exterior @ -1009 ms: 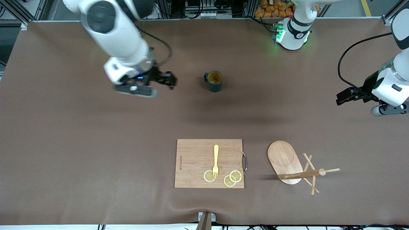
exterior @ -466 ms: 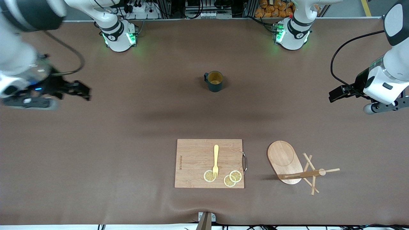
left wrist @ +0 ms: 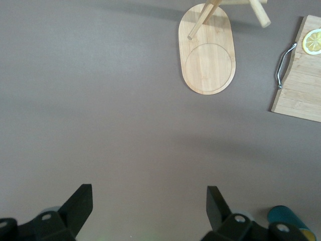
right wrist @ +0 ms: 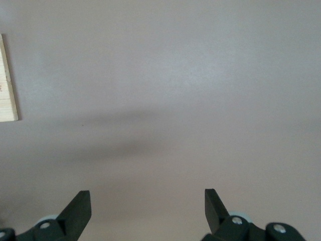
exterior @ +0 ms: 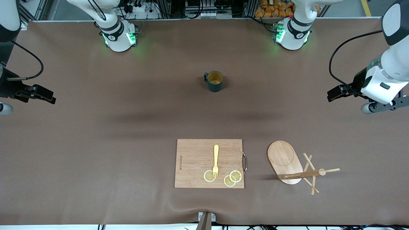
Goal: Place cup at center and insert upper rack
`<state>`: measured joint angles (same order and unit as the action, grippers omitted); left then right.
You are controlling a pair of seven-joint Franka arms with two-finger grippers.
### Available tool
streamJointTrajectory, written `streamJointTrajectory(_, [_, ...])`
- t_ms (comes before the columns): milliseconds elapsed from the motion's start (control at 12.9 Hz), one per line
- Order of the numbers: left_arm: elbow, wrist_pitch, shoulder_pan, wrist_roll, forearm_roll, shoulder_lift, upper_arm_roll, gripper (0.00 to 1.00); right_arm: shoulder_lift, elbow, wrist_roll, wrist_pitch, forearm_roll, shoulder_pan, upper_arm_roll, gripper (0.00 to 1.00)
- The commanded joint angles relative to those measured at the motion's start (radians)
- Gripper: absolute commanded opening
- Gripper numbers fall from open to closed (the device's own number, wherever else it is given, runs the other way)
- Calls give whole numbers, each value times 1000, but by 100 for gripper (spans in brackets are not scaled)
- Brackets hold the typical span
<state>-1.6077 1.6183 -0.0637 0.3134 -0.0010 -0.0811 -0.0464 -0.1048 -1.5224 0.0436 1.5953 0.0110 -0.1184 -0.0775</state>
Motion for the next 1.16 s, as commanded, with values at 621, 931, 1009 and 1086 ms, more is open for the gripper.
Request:
streamJointTrajectory(621, [8,-17,-45,78,9,0,-9,100,23,-35,9,5,18,-58,-13,100])
streamJointTrajectory(931, [6,-24,-54,313,9,12,-90,100,23,-35,9,9,18,22,68,100])
streamJointTrajectory(1009, [6,-34,-54,405,9,12,-134,100,22,-35,9,11,18,23,68,100])
streamJointTrajectory(1086, [6,-37,-60,506,10,14,-176,100,22,-35,10,9,18,25,68,100])
